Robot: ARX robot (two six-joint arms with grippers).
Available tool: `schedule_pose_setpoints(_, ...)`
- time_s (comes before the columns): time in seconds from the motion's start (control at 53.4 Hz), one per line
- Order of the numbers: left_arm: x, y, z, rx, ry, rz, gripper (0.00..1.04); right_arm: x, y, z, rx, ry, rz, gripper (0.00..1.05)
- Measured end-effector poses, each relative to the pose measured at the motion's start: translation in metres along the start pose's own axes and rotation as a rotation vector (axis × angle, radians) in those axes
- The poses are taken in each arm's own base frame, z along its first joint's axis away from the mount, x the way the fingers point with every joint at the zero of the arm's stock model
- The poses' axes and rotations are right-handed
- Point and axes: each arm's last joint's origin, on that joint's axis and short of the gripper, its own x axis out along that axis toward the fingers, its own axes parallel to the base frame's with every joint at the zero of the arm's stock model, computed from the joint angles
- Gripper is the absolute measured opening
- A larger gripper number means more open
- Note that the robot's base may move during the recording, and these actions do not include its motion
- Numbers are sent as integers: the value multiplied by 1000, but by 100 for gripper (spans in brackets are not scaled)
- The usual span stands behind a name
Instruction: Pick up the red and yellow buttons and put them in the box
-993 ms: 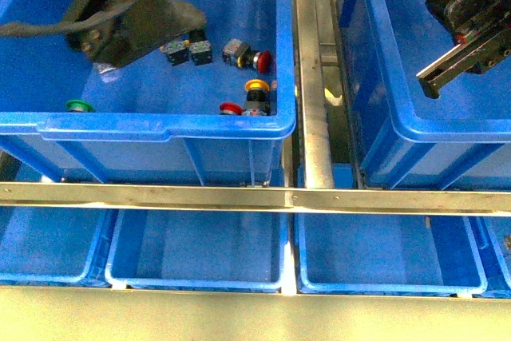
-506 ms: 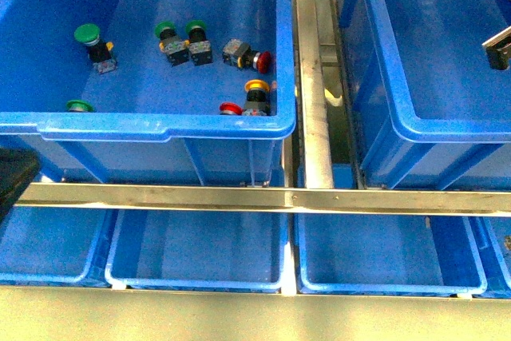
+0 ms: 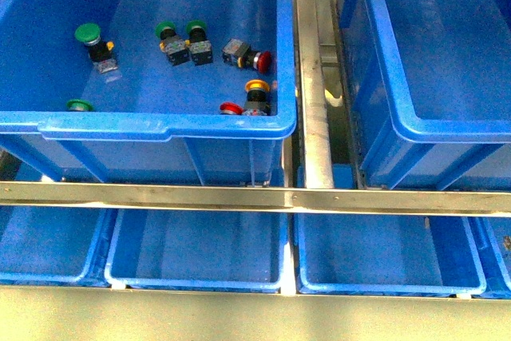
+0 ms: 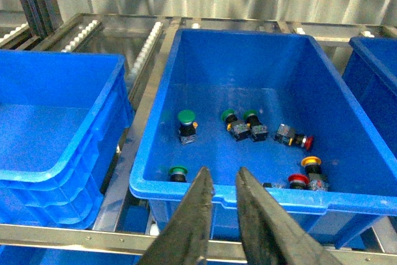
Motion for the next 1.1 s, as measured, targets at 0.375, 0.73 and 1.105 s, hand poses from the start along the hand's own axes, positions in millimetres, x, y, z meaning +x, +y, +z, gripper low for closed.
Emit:
schedule_pose_setpoints(0.375,0,19,-5,8,-4,16,3,-12,-14,0,13,13,-40,25)
schedule_pose_setpoints(0.73,-1,19,-5,8,-5,14,3,-18,-18,-1,15,11,-54,25)
schedule_pose_setpoints(1.105,-1,19,-5,9,-5,13,3,-19,-21,-1,17,-1,-58,25)
